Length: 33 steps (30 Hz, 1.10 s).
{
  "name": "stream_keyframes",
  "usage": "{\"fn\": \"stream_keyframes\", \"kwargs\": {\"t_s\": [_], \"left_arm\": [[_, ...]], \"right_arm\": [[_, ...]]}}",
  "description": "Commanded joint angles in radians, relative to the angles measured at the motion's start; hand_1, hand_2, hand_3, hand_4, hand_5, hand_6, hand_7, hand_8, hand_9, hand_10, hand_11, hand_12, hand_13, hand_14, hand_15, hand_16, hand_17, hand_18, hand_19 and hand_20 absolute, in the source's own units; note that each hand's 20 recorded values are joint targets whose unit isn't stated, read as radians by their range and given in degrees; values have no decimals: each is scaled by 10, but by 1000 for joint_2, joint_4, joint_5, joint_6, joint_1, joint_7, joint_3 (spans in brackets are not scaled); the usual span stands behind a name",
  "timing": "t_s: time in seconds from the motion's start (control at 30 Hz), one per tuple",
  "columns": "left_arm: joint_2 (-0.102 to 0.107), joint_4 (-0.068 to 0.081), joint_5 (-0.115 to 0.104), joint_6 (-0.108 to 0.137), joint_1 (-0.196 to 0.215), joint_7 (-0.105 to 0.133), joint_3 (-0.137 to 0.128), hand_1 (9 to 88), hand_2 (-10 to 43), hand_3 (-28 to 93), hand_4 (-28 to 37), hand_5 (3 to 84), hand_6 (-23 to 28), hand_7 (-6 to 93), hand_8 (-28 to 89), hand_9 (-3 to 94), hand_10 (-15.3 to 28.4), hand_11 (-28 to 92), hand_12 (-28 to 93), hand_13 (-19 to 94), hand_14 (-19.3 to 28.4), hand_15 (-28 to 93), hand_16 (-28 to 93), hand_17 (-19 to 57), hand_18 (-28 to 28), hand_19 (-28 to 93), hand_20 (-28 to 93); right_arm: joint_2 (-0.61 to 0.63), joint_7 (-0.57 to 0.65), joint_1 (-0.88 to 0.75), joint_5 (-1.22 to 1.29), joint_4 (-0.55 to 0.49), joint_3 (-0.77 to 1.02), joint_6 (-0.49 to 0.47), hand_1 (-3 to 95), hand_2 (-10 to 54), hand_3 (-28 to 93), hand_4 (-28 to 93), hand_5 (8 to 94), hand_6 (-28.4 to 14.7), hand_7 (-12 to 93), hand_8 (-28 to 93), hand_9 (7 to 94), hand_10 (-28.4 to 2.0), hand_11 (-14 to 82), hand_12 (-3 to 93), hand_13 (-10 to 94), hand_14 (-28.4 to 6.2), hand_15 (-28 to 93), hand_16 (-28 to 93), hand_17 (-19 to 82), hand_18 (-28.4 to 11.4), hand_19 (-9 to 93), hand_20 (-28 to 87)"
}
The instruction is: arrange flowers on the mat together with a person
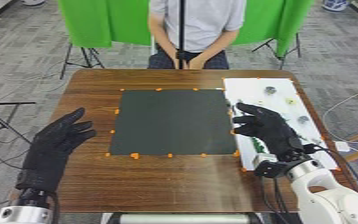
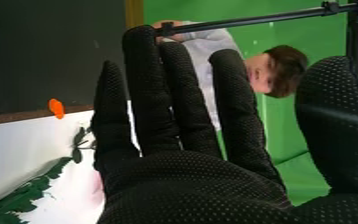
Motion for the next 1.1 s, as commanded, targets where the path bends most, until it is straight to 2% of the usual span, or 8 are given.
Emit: {"fn": "stream_keyframes", "kwargs": {"t_s": [0.03,0.1,0.7,0.8,0.83,0.87,1.07,1.1], "left_arm": [[5,5,-5,4,13,3,2,217,61,773,-283,389,96,149,-102,375,212,277,103,266,282,550,-108,-76,248,545,61],[1,7,0,-9,11,-3,-2,217,61,773,-283,388,96,149,-102,375,211,277,103,266,283,550,-108,-78,248,543,60],[6,4,-4,3,14,9,4,216,60,773,-283,389,96,149,-102,375,212,276,104,266,282,550,-108,-82,246,535,62],[1,9,-1,-4,8,3,4,217,60,773,-283,389,96,149,-102,376,210,277,104,266,282,551,-108,-82,246,534,63],[1,10,-2,1,14,10,6,216,60,774,-283,389,96,149,-102,375,210,277,104,266,282,551,-108,-82,246,534,63],[-4,13,-3,-3,8,-1,7,216,60,774,-283,389,96,149,-102,375,210,278,104,266,282,550,-108,-82,246,534,63],[-2,8,-7,4,17,8,7,216,59,775,-283,390,96,149,-102,376,212,278,104,265,281,550,-108,-82,246,534,64],[-1,7,-2,2,18,7,6,216,59,774,-283,390,96,149,-102,377,212,278,104,266,281,549,-108,-82,246,533,64]], "right_arm": [[1,-7,-1,-2,-1,-2,-8,242,51,788,-253,511,-14,137,-116,534,-184,178,150,448,-183,539,99,96,-223,578,161],[3,-7,-1,0,-2,-3,-5,242,51,788,-253,511,-14,136,-116,534,-184,179,150,448,-183,539,99,96,-223,578,161],[-3,-5,2,-3,-1,3,-15,242,51,788,-253,511,-14,136,-116,533,-183,178,150,449,-183,539,98,96,-223,578,160],[1,-5,2,-3,-2,-2,-7,242,51,788,-254,511,-15,136,-116,534,-184,179,150,449,-182,540,99,96,-223,578,160],[-3,-3,4,-3,0,1,-14,242,51,788,-253,511,-15,136,-116,534,-184,178,150,449,-182,540,99,96,-222,578,160],[-1,-4,1,-3,-2,1,-9,242,51,788,-253,511,-15,136,-116,533,-184,178,150,449,-182,539,99,96,-223,578,160],[0,-2,1,1,-1,-1,-5,241,52,788,-253,511,-14,136,-116,534,-183,179,150,448,-183,539,98,96,-222,579,160],[0,-2,1,1,-2,-2,-2,241,52,788,-253,511,-14,137,-116,534,-183,179,150,448,-183,539,99,96,-222,579,160]]}}
